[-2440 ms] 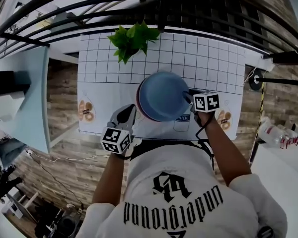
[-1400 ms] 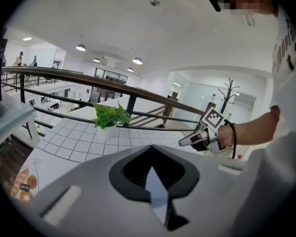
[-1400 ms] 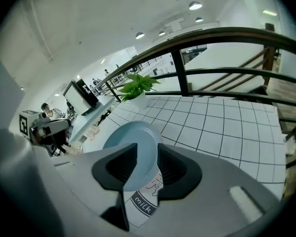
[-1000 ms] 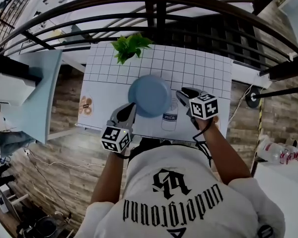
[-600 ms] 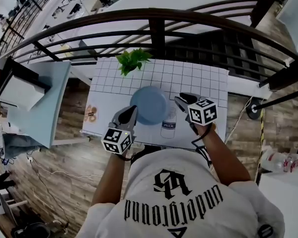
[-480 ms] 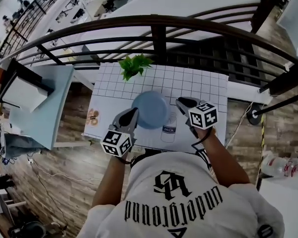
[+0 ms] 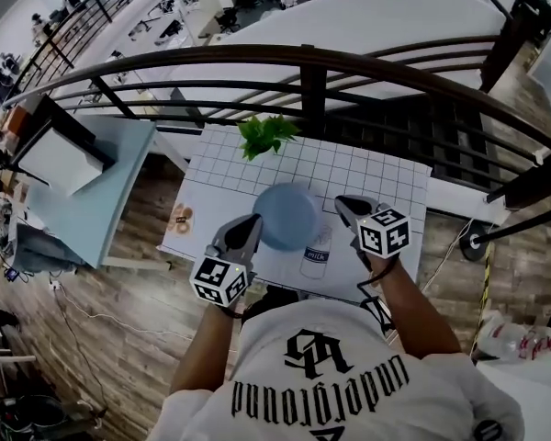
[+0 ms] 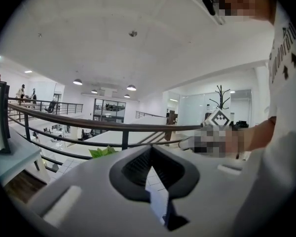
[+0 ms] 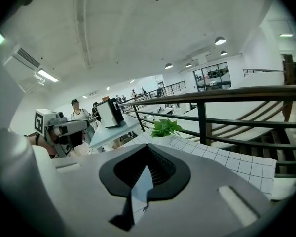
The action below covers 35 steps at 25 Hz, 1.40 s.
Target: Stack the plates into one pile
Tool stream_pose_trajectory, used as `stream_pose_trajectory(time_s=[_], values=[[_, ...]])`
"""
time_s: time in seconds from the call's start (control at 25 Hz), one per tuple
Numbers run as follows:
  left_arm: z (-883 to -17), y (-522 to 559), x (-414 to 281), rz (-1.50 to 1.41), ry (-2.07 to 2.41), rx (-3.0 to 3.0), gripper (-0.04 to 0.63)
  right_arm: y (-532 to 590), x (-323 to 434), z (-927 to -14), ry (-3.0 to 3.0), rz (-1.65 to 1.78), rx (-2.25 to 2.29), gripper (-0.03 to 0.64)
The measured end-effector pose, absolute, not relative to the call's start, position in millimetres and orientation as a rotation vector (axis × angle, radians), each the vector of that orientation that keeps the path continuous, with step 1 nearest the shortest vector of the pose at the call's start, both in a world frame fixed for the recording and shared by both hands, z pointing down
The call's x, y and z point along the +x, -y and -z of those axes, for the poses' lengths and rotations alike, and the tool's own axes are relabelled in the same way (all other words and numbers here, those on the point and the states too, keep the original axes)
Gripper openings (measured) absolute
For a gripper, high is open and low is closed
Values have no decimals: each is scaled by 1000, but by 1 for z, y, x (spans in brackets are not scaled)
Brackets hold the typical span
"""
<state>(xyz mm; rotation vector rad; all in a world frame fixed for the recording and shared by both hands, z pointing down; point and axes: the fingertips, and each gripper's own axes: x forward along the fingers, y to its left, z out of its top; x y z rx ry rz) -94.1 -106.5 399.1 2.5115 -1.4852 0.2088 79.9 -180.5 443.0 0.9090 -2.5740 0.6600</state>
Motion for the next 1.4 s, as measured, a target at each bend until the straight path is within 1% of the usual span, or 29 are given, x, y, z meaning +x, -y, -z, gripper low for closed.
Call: stream_pose_trajectory(time_s=[0.32, 0.48, 0.68, 0.96, 1.12, 1.4], values=[[-415, 78, -114, -295, 1474, 2462, 49, 154, 61, -454, 2636, -683, 866, 3], [-395, 83, -125, -249, 1475, 2521, 49, 143, 53, -440, 2667, -637, 881, 3], [-375, 63, -145, -213, 1427, 2571, 49, 113, 44, -430, 2658, -600, 953, 3], [-373, -2, -180, -190, 1374, 2621, 49, 47, 18, -415, 2676, -591, 1068, 3], [-352, -41, -185, -194, 1322, 2639, 49, 13, 15, -385, 2687, -582, 1103, 3], [-355, -138, -219, -165, 1261, 2782, 49, -82, -23, -379, 2706, -441, 1183, 3]])
